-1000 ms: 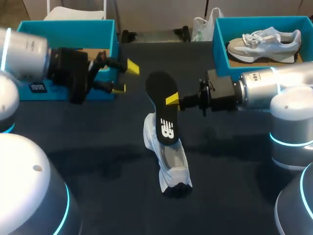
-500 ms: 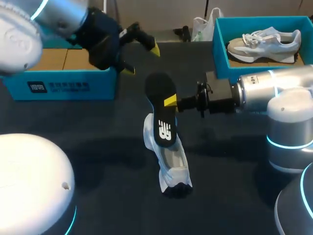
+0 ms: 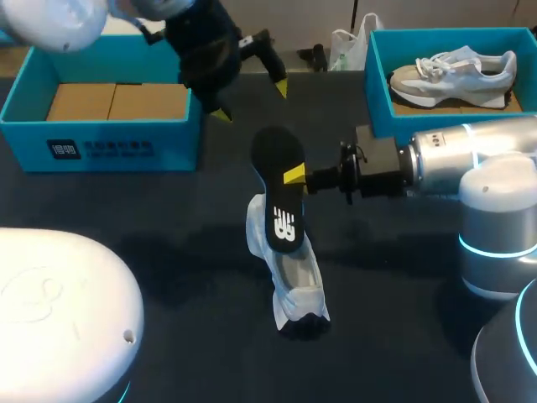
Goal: Take the shoe out of the shoebox, open the shoe tongue, remove and reinsert the insole, then place the shoe into the shoebox
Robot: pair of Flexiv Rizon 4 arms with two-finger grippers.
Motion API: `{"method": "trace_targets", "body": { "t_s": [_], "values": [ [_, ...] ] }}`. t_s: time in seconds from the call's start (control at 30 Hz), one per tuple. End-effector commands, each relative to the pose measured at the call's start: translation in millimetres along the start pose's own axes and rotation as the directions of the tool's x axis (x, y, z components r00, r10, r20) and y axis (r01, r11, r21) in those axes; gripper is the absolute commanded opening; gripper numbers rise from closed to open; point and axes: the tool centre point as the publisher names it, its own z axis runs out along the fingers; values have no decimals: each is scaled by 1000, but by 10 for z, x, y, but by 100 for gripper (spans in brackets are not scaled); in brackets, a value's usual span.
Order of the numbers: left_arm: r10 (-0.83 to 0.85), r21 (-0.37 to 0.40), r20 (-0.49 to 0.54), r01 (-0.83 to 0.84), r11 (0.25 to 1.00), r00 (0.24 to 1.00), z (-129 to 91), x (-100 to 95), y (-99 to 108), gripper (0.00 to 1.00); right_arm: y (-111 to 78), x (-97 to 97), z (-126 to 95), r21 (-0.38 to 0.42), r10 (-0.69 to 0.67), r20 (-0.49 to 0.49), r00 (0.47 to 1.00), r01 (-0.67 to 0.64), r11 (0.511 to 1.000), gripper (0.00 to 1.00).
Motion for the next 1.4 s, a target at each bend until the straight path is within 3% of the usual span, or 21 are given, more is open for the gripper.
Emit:
{"method": "trace_targets", "body": {
  "t_s": [0.03,0.17,0.4,0.93,1.1,1.4],
  "values": [
    [4,14,-276,0,1000,961,90,-86,68,100,-27,-5,9,-10,3,-1,1000,-3,1000,0],
    [-7,11,-311,11,1000,950,114,-100,75,100,-32,-15,5,-11,5,-2,1000,-5,1000,0],
    [7,56,-316,11,998,949,164,-113,72,100,-40,-21,4,-6,7,-1,1000,-7,1000,0],
    [10,68,-303,11,998,953,224,-110,45,100,-34,15,-2,4,4,1,1000,-4,1000,0],
    [-4,75,-226,22,997,974,214,-83,72,100,-34,21,-11,7,5,2,1000,-5,1000,0],
    [-93,129,101,79,988,991,99,143,110,100,-26,56,-29,12,4,1,1000,-4,1000,0]
  ]
}}
